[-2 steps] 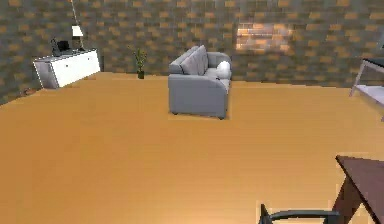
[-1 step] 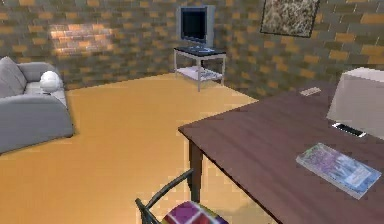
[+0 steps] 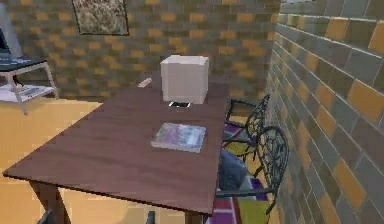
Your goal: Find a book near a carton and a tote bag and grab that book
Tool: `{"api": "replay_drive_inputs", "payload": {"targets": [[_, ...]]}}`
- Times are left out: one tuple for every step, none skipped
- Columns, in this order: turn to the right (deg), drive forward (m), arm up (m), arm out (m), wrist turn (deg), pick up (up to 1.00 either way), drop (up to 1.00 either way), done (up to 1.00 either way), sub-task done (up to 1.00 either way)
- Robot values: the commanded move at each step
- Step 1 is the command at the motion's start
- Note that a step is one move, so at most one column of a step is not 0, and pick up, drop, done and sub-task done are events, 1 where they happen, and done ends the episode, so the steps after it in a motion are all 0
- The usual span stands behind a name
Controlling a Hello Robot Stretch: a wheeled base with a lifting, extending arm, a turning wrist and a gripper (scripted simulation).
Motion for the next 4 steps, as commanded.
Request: {"api": "replay_drive_inputs", "payload": {"targets": [[27.0, 0.00, 0.00, 0.00, 0.0, 0.00, 0.00, 0.00, 0.00], [0.0, 0.30, 0.00, 0.00, 0.0, 0.00, 0.00, 0.00, 0.00], [-45.0, 0.00, 0.00, 0.00, 0.0, 0.00, 0.00, 0.00, 0.00], [-45.0, 0.00, 0.00, 0.00, 0.0, 0.00, 0.00, 0.00, 0.00]]}}
